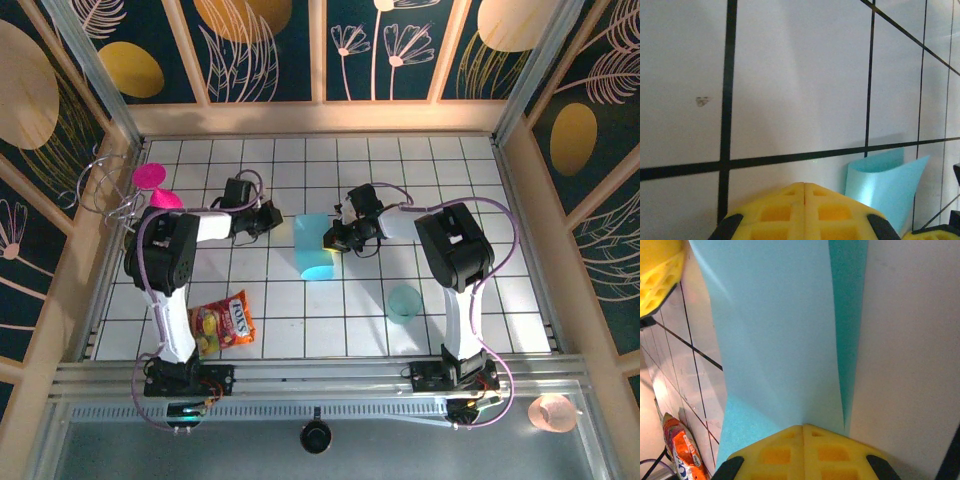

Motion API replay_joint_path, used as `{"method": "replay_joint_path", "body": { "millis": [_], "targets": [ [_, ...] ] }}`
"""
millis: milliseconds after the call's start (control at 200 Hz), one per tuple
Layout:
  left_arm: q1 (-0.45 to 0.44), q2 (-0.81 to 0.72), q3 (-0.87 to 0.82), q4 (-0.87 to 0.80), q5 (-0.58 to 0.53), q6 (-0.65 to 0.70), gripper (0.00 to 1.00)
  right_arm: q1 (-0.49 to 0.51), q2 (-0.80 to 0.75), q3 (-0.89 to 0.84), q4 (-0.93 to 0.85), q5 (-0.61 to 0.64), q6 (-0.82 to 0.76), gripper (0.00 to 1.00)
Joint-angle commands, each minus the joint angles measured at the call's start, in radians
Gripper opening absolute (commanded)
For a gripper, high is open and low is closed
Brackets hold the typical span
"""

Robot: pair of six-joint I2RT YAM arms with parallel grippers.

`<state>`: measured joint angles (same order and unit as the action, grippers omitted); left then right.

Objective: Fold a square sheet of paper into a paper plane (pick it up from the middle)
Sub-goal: First fold the square sheet of paper in half at the center of the table.

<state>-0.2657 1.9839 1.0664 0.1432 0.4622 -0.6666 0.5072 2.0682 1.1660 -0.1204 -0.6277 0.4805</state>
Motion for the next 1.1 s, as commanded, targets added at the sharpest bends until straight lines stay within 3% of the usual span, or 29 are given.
{"method": "replay_joint_path", "body": {
  "millis": [0, 210, 561, 856, 1096],
  "targets": [
    [-0.062, -0.061, 0.048, -0.051, -0.007, 0.043, 0.0, -0.027, 0.198, -0.125, -0.197, 0.442, -0.022, 0.0],
    [-0.125, 0.039, 0.093, 0.058, 0.068, -0.074, 0.0, -0.025, 0.202, -0.123, -0.197, 0.441, -0.025, 0.0],
    [-0.095, 0.169, 0.17, -0.029, -0.049, -0.045, 0.0, -0.029, 0.199, -0.124, -0.204, 0.455, -0.029, 0.0],
    [0.014, 0.157, 0.142, -0.014, -0.061, -0.013, 0.0, -0.031, 0.2, -0.134, -0.2, 0.464, -0.029, 0.0],
    [0.016, 0.074, 0.17, -0.071, -0.056, 0.007, 0.0, -0.031, 0.189, -0.125, -0.196, 0.457, -0.028, 0.0]
  ]
}}
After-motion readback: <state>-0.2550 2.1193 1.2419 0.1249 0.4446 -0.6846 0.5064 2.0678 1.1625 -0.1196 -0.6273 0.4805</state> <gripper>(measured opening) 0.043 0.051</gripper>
